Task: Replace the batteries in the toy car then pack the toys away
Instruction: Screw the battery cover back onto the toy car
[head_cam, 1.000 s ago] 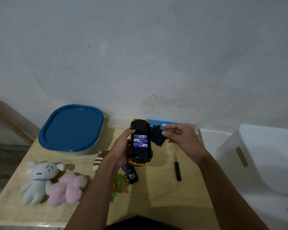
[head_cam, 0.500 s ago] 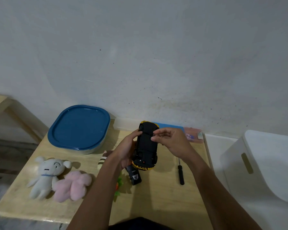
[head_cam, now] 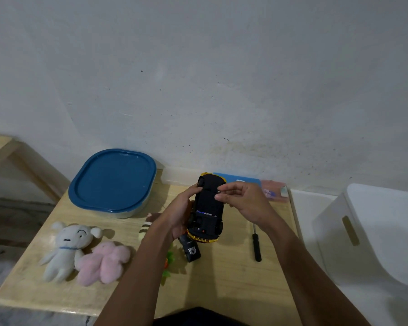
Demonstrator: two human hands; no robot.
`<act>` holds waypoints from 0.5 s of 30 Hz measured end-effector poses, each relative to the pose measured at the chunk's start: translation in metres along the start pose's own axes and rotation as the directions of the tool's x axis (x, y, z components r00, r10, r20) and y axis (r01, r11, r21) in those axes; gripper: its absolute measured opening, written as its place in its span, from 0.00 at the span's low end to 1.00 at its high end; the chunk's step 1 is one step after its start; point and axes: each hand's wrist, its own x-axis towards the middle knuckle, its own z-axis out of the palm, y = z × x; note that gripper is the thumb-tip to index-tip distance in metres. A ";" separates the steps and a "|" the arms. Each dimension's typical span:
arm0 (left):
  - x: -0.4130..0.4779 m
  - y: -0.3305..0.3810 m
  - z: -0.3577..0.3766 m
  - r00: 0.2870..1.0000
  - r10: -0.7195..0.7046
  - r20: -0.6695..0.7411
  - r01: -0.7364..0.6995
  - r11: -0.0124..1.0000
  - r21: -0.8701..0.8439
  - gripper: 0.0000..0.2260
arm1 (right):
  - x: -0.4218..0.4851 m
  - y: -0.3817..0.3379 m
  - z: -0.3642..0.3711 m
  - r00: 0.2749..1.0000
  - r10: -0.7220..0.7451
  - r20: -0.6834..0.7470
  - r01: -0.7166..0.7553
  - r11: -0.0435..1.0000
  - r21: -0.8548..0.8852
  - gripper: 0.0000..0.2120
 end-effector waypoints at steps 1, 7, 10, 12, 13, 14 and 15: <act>0.000 -0.001 0.000 1.000 -0.002 0.002 0.002 1.000 0.003 0.16 | -0.001 0.000 0.000 1.000 0.002 0.009 -0.002 1.000 -0.003 0.09; 0.000 -0.004 -0.001 1.000 -0.006 0.018 0.005 0.999 0.044 0.16 | -0.003 0.000 -0.001 0.999 0.005 0.037 -0.003 0.999 -0.045 0.08; 0.002 -0.005 -0.001 1.000 -0.003 0.012 0.002 0.999 0.047 0.15 | -0.003 -0.001 -0.001 0.999 0.025 0.037 -0.023 0.998 -0.050 0.08; 0.004 -0.006 -0.001 1.000 0.007 -0.003 -0.007 0.998 0.060 0.15 | -0.003 -0.002 -0.001 0.999 0.038 0.030 -0.037 0.998 -0.053 0.09; 0.005 -0.006 -0.001 1.000 0.013 -0.010 -0.012 0.998 0.065 0.15 | -0.003 -0.002 0.000 0.999 0.039 0.024 -0.038 0.998 -0.048 0.09; 0.007 -0.006 -0.001 1.000 0.018 -0.015 -0.017 0.998 0.064 0.15 | -0.003 -0.002 0.000 0.999 0.037 0.016 -0.036 0.998 -0.043 0.08; 0.008 -0.006 -0.002 1.000 0.022 -0.017 -0.021 0.998 0.061 0.15 | -0.003 -0.001 0.001 0.999 0.035 0.007 -0.035 0.999 -0.037 0.08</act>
